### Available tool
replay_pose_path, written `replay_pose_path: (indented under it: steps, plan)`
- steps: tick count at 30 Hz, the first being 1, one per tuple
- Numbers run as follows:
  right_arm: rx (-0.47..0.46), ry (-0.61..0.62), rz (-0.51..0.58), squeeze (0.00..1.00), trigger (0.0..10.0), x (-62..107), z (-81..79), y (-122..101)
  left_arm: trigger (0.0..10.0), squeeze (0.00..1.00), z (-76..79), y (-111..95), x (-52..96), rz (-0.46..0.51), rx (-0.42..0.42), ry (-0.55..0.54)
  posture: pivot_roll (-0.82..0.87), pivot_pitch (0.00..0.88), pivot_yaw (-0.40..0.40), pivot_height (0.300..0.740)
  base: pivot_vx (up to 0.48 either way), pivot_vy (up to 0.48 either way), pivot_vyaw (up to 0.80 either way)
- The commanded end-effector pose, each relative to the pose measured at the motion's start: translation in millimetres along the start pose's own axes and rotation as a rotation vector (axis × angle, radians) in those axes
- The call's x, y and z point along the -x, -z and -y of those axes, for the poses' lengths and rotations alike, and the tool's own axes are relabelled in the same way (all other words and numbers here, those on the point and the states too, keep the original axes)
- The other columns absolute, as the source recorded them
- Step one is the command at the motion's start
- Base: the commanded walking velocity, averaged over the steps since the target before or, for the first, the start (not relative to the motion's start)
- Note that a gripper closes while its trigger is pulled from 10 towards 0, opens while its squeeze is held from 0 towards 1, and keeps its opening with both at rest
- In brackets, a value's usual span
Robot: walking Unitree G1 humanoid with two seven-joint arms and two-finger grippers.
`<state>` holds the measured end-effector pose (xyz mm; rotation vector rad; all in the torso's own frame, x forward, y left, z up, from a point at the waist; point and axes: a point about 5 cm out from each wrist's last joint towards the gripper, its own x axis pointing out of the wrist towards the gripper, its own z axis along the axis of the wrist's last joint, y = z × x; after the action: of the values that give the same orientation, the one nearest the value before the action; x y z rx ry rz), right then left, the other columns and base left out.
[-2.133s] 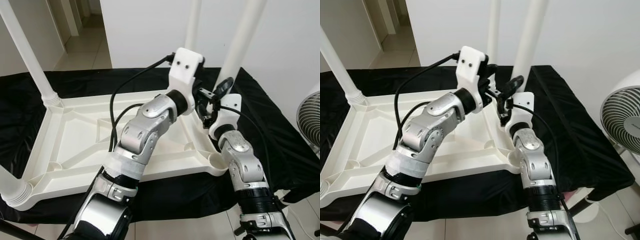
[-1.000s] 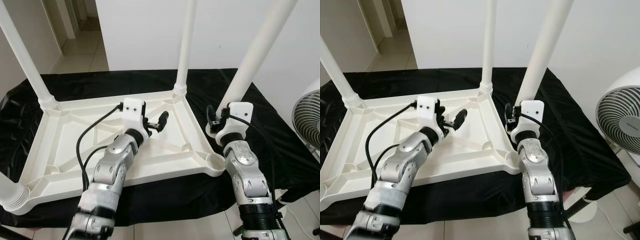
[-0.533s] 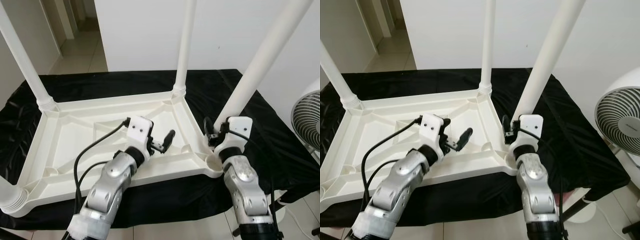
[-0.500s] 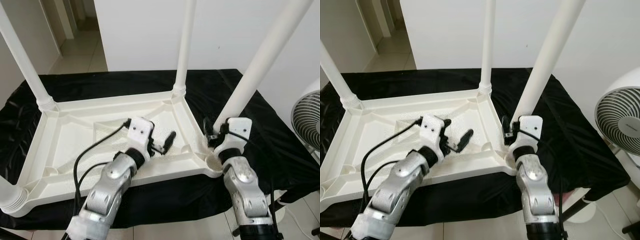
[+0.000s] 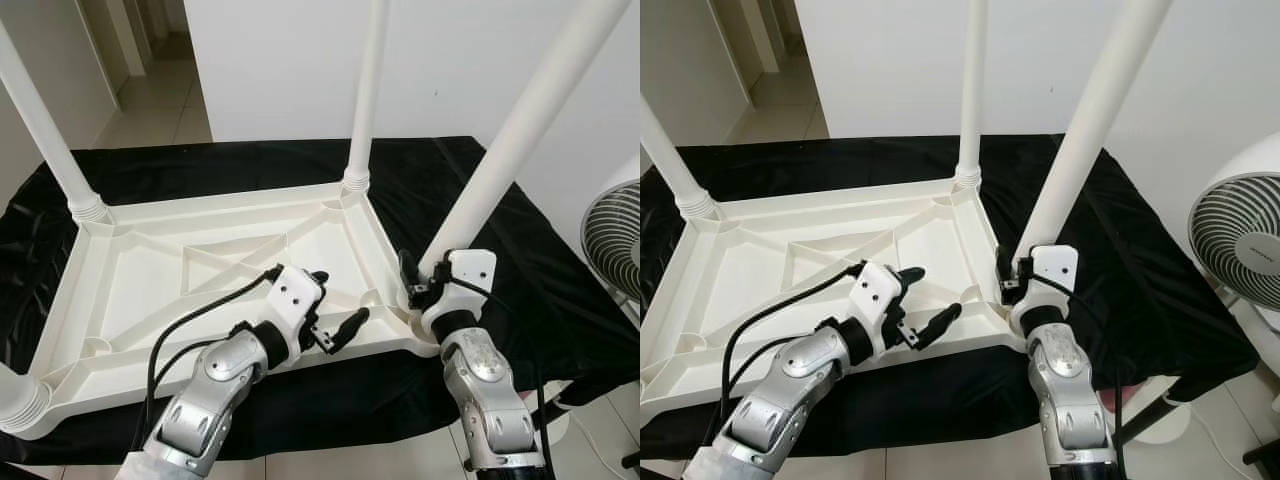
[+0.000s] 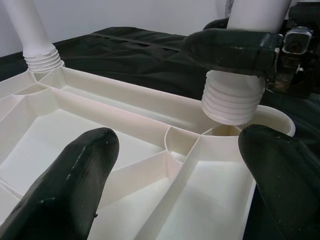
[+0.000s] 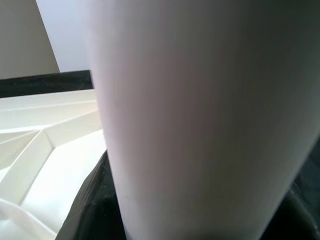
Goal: Building children table
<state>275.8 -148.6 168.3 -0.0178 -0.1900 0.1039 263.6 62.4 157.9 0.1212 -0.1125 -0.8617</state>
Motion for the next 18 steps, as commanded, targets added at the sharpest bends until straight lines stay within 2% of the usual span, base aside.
replay_pose_path:
  steps: [1, 5, 18]
  plan:
    - [0.004, -0.007, 0.006, 0.00, 10.0, 1.1, -1.2, -2.6, 10.0, 0.00, 1.7, -0.4, 1.9, 0.003, -0.005, -0.009, -0.01, 0.055, 0.013, 0.740, 0.000, 0.000, 0.00]
    - [0.014, -0.017, -0.021, 0.00, 10.0, 11.4, -1.7, 1.5, 10.0, 0.00, 2.6, 0.2, 5.5, -0.003, -0.009, -0.005, -0.01, 0.052, 0.009, 0.740, 0.000, 0.000, 0.00]
    - [0.041, -0.037, -0.054, 0.00, 10.0, 25.0, 1.2, 5.3, 10.0, 0.00, 2.7, 0.3, 7.9, -0.006, -0.017, 0.010, -0.01, 0.049, 0.011, 0.740, 0.000, 0.000, 0.00]
